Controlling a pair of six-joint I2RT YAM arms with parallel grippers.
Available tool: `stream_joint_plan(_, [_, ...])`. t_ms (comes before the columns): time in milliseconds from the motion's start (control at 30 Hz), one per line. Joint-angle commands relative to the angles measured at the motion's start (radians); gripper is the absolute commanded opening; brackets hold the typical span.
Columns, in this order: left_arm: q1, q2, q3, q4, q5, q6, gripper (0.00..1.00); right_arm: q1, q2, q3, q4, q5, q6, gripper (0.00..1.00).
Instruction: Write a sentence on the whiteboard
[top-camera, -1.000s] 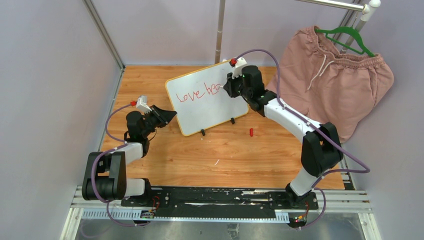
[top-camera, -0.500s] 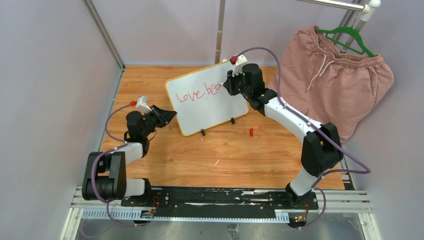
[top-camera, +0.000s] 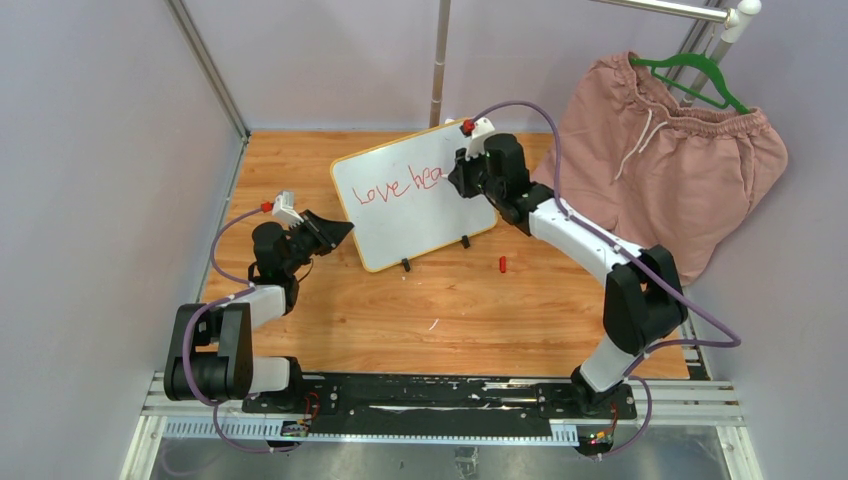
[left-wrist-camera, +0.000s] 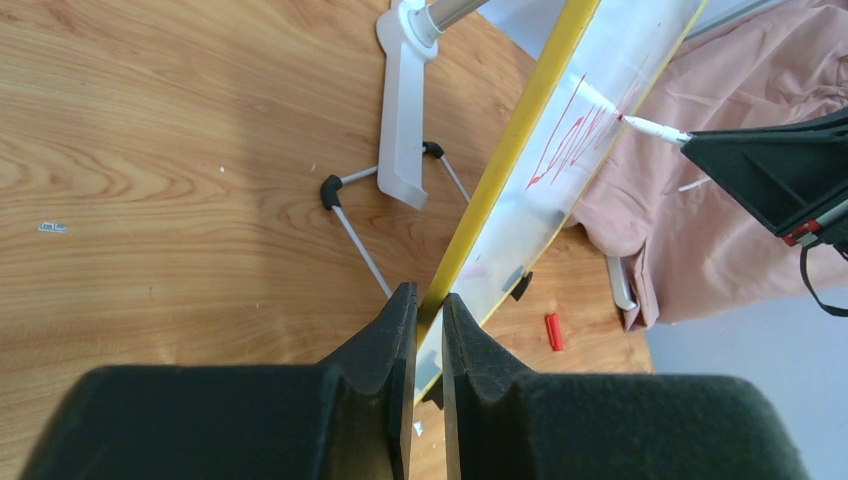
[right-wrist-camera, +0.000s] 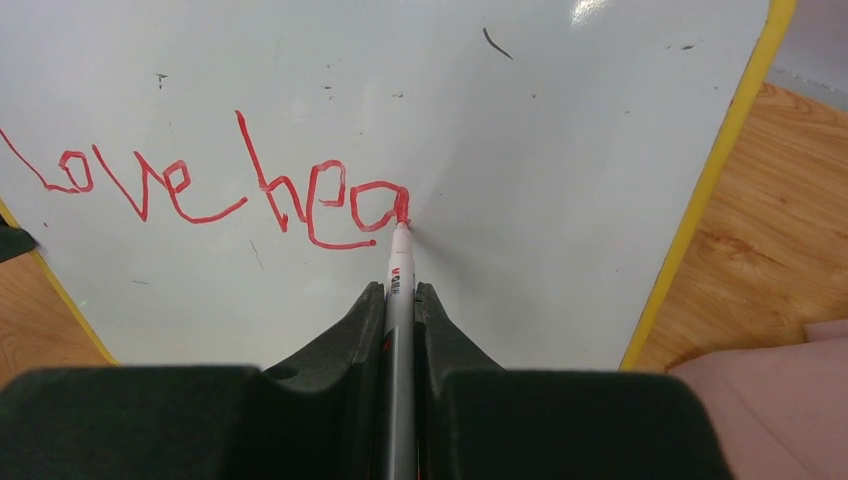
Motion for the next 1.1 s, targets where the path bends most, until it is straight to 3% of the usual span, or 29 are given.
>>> stream_joint_plan(0, [0.002, -0.015, -0.003, -0.021, -0.017, 0.009, 0.0, -0.013, -0.034, -0.032, 0.013, 0.015, 0.009, 0.0])
stream_joint_plan(433, [0.002, -0.014, -0.002, -0.021, -0.016, 0.009, 0.0, -0.029, -0.097, -0.006, 0.028, 0.009, 0.046, 0.0])
stream_joint_plan(1067, [0.002, -0.015, -0.002, -0.02, -0.017, 0.01, 0.0, -0.039, 0.015, 0.154, -0.034, 0.001, 0.031, 0.0])
